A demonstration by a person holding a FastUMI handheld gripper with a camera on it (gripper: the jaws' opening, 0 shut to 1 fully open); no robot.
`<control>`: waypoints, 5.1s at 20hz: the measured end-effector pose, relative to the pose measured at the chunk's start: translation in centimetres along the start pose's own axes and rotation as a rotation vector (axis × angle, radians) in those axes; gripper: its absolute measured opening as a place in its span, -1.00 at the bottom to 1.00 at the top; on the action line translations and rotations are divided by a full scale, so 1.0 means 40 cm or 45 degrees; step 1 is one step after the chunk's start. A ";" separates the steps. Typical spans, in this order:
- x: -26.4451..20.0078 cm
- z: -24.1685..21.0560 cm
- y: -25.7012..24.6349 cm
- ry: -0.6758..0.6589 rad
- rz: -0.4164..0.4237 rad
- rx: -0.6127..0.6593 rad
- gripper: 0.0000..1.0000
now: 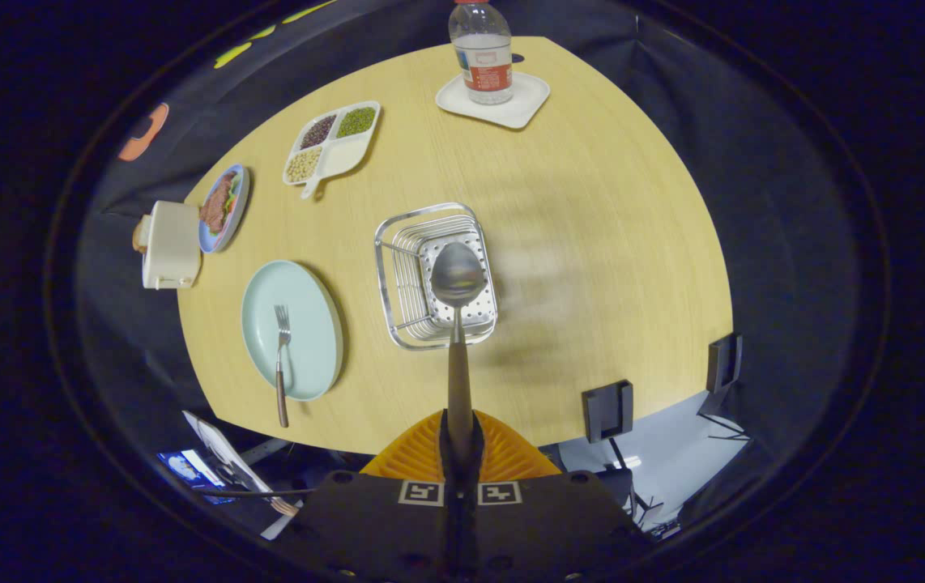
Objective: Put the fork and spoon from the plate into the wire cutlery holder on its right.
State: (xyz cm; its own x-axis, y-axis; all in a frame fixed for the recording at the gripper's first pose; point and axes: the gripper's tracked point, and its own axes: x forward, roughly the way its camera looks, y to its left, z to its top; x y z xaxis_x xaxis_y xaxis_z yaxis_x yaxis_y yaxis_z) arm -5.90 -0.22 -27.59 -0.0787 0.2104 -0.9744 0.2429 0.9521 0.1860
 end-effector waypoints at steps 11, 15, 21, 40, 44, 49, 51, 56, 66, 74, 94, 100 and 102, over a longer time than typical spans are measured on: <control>-0.069 -0.010 0.008 -0.133 -0.109 -0.027 0.76; -0.189 0.006 0.095 -0.337 -0.139 -0.146 0.86; -0.159 -0.095 0.397 -0.340 0.023 -0.269 0.87; 0.340 -0.293 0.666 -0.105 -0.045 -0.160 0.31; 0.357 -0.251 0.644 -0.100 -0.082 -0.154 -0.56; 0.339 -0.260 0.633 -0.053 -0.060 -0.172 -0.98; 0.322 -0.275 0.628 -0.025 -0.019 -0.180 -0.99; 0.194 -0.281 0.587 -0.016 0.079 -0.205 -0.98; -0.095 -0.180 0.380 -0.142 0.087 -0.192 -0.99; -0.122 -0.142 0.159 -0.056 0.021 -0.047 -0.98; -0.033 -0.060 0.069 0.149 0.035 0.152 -0.95; -0.049 -0.044 0.089 0.106 0.072 0.138 -0.15; -0.060 -0.040 0.087 0.059 0.067 0.106 0.43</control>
State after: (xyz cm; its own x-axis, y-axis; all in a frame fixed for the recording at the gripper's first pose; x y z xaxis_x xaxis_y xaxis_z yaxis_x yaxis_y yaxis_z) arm -6.41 2.95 -24.41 -0.1082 0.2715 -0.9563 0.3274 0.9180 0.2236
